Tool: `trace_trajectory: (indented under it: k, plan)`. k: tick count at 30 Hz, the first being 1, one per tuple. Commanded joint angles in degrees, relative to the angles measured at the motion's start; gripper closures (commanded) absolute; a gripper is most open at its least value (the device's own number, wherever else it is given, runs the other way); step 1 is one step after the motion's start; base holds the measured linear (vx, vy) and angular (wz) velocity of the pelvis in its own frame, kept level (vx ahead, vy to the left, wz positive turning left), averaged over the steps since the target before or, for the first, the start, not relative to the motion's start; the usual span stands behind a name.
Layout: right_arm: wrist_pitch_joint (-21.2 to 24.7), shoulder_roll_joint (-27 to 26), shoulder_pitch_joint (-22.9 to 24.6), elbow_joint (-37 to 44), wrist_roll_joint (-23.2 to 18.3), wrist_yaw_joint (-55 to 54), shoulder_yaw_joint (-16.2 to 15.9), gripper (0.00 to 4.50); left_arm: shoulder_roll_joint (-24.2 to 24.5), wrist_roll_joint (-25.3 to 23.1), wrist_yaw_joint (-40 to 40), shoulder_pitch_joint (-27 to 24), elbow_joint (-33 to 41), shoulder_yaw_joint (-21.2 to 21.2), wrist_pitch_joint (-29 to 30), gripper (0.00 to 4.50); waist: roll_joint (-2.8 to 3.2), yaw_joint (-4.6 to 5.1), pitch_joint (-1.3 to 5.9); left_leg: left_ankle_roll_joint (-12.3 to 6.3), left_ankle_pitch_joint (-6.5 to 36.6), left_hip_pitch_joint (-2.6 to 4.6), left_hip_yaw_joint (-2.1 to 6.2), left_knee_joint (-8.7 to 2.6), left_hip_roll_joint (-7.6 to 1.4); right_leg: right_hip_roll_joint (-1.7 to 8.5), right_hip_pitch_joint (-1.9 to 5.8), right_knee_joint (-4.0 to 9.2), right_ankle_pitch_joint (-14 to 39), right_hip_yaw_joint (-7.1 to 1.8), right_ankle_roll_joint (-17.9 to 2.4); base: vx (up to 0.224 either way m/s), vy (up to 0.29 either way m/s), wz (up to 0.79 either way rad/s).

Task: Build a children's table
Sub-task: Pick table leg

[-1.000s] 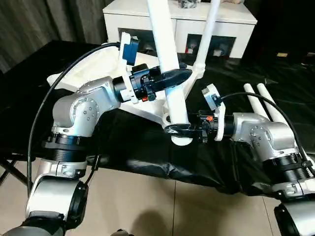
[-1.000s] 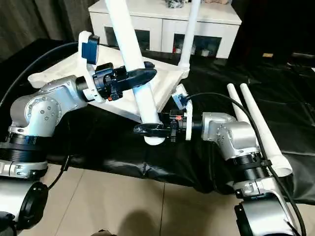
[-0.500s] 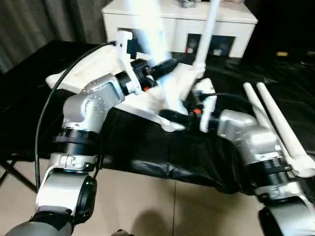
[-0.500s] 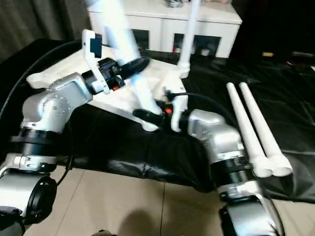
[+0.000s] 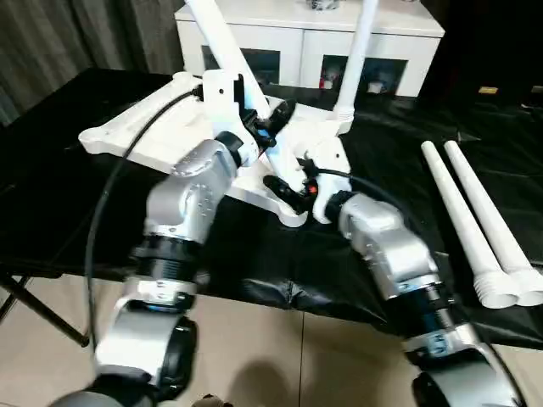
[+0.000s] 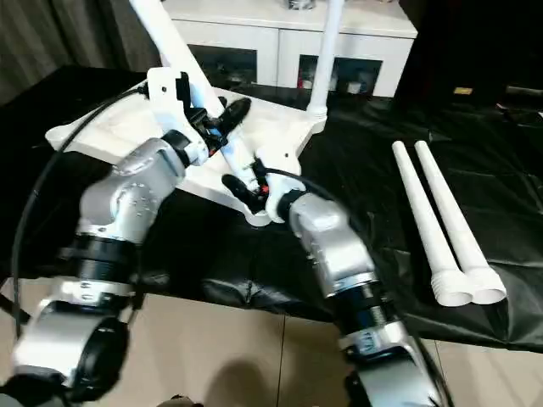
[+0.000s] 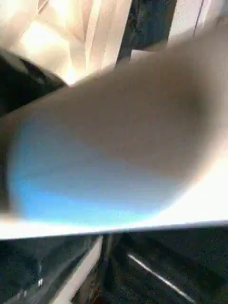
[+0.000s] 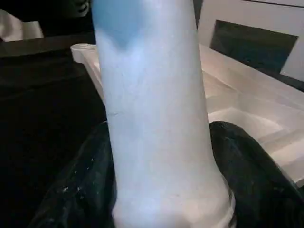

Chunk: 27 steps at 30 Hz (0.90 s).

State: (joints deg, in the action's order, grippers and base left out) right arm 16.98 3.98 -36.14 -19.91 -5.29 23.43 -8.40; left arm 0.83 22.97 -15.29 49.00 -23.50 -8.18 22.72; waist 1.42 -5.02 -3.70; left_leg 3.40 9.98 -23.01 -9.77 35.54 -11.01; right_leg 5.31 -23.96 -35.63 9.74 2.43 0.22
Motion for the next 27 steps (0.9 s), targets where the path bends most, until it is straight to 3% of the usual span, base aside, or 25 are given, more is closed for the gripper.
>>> trace_trajectory:
  k: [1, 9, 11, 12, 16, 18, 19, 20, 22, 24, 26, 27]
  plan:
    - [-1.7, -0.51, -0.51, 1.23, 0.01, -0.37, -0.04, 1.87, -0.26, 0.92, 1.4, -0.88, 0.03, -1.1, -0.03, 2.2, 0.6, 0.28, 4.77, 2.07, 14.77, 1.51, 0.41, -4.96, -1.04, 1.83, 3.17, 3.79, 6.81, -1.36, -11.79, 0.0, 0.0, 0.0]
    - [-2.83, -0.63, -0.61, 0.28, 0.37, -2.31, 1.23, 1.87, -0.32, 5.71, -0.64, -0.9, 2.75, -3.75, 3.25, 2.54, 0.69, 0.3, 4.82, 1.62, 13.52, 1.57, 0.3, -4.88, -1.05, 1.8, 3.12, 3.63, 4.8, -1.37, -12.32, 0.0, 0.0, 0.0]
    - [-2.04, -0.87, -0.91, 0.27, -2.24, -0.37, 3.15, 1.87, 0.25, 6.99, -2.85, -1.05, 4.12, -3.62, 5.2, 2.57, 0.67, 0.35, 4.75, 1.48, 13.98, 1.59, 0.28, -4.94, -1.07, 1.78, 3.11, 3.63, 4.9, -1.37, -12.43, 0.0, 0.0, 0.0]
    - [-1.44, -0.95, -1.03, 0.47, -3.52, 0.51, 4.01, 1.31, 0.61, 7.42, -3.78, -1.08, 4.53, -3.31, 5.88, 2.6, 0.53, 0.37, 4.72, 1.2, 14.45, 1.57, 0.26, -4.97, -1.01, 1.78, 3.17, 3.7, 5.43, -1.38, -12.41, 0.0, 0.0, 0.0]
    - [2.36, -0.77, -1.9, 1.15, -9.24, 4.67, 7.15, 0.96, 2.3, 9.06, -7.47, -1.21, 5.85, -1.69, 8.54, 2.65, 0.65, 0.22, 4.75, 0.47, 13.94, 1.74, 0.26, -5.01, -1.21, 1.75, 3.09, 3.6, 4.73, -1.36, -13.09, 0.0, 0.0, 0.0]
    - [6.95, 1.51, -3.15, 2.19, -14.11, 10.85, 8.56, 0.75, 3.83, 10.02, -11.91, -1.5, 7.9, 0.25, 11.6, 2.65, 0.69, 0.29, 4.82, 0.12, 12.99, 1.68, 0.27, -4.96, -1.16, 1.62, 3.28, 3.32, 2.98, -1.28, -13.6, 0.0, 0.0, 0.0]
    - [6.95, 1.51, -3.15, 2.19, -14.11, 10.85, 8.56, 0.69, 3.83, 10.02, -11.91, -1.5, 7.9, 0.25, 11.6, 2.65, 0.63, 0.17, 4.89, 0.01, 12.11, 1.73, 0.25, -4.83, -1.22, 1.71, 3.32, 3.24, 1.93, -1.26, -13.89, 0.0, 0.0, 0.0]
    - [11.18, 3.97, -4.33, 2.47, -16.55, 15.23, 9.05, 0.65, 4.62, 10.43, -14.14, -1.34, 8.84, 1.32, 13.16, 2.65, 0.32, 0.24, 4.84, -0.13, 11.21, 1.61, 0.11, -4.77, -1.14, 1.71, 3.37, 3.27, 1.26, -1.31, -14.16, 0.0, 0.0, 0.0]
    - [13.55, 5.64, -4.98, 2.54, -17.58, 17.98, 8.86, 0.45, 5.08, 10.73, -15.35, -1.16, 9.31, 1.82, 13.95, 2.65, 0.48, 0.01, 4.81, -0.43, 10.7, 1.7, 0.03, -4.67, -1.17, 1.78, 3.34, 3.23, 1.24, -1.34, -14.5, 0.0, 0.0, 0.0]
    - [18.7, 9.73, -6.39, 2.21, -19.68, 24.59, 7.87, 0.35, 6.23, 11.43, -18.07, -0.72, 10.24, 3.15, 15.44, 2.65, 0.36, -0.07, 4.85, -0.72, 10.31, 1.66, 0.02, -4.61, -1.12, 1.76, 3.5, 3.19, 1.33, -1.3, -14.74, 0.0, 0.0, 0.0]
    - [21.0, 11.74, -7.16, 1.85, -20.93, 27.87, 7.56, 0.35, 6.96, 11.86, -19.59, -0.54, 10.67, 3.98, 16.31, 2.65, -0.08, -0.02, 4.89, -1.22, 9.41, 1.45, -0.02, -4.47, -1.03, 1.87, 3.84, 3.14, 1.17, -1.29, -15.06, 0.0, 0.0, 0.0]
    - [21.93, 12.41, -7.47, 1.68, -21.41, 28.96, 7.52, 0.35, 7.19, 11.89, -20.14, -0.46, 10.79, 4.29, 16.54, 2.66, -0.03, -0.19, 4.98, -1.35, 9.06, 1.5, -0.01, -4.38, -1.05, 1.95, 3.79, 3.09, 1.17, -1.29, -15.08, 0.0, 0.0, 0.0]
